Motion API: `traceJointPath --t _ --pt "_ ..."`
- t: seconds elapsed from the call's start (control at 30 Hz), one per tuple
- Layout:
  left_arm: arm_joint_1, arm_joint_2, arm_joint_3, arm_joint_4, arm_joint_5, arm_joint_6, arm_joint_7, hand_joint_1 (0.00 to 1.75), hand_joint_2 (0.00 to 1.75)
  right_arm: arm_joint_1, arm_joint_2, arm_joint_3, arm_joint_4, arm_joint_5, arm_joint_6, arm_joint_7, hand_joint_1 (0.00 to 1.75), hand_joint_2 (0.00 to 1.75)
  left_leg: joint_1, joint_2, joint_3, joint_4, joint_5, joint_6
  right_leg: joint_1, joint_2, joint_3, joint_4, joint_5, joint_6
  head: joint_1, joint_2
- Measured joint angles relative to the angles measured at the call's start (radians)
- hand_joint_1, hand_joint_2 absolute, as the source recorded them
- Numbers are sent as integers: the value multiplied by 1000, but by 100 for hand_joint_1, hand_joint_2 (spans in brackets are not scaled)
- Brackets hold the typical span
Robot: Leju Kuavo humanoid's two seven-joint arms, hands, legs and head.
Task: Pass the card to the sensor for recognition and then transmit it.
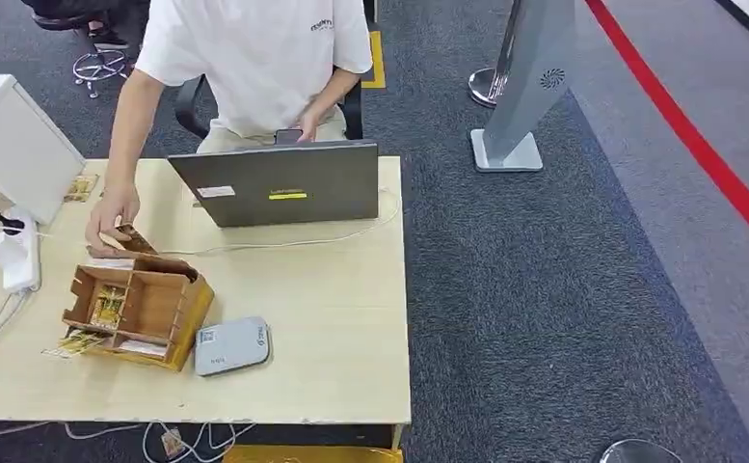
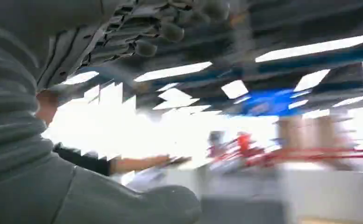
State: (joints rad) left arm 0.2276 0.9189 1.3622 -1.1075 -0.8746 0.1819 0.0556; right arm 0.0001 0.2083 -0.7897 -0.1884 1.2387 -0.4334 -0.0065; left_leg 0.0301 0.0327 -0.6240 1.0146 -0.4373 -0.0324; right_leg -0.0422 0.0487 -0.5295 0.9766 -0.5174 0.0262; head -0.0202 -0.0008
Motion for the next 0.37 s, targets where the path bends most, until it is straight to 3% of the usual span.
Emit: traceJointPath --t 0.03,0.1,0.2,0.37 --pt "19 -26 80 -23 25 -21 59 0 175 -1 0 -1 0 4 -1 3 0 175 0 -5 0 0 -1 1 0 -5 1 0 -2 -2 2 0" --pt "48 -74 151 -44 22 -27 68 0 175 -4 0 -2 0 7 -1 5 0 175 1 -16 -1 0 -1 1 1 -16 7 -1 -5 -1 2 0" --pt "65 -115 157 -70 4 -36 70 0 175 -9 0 -4 0 8 -2 6 0 175 1 -35 0 1 2 1 2 -36 16 -1 -8 -2 5 0" --pt "66 -156 165 -87 49 -47 126 0 175 -13 0 -4 0 12 -5 6 0 175 1 -43 0 1 4 2 3 -43 21 -1 -7 -1 4 0"
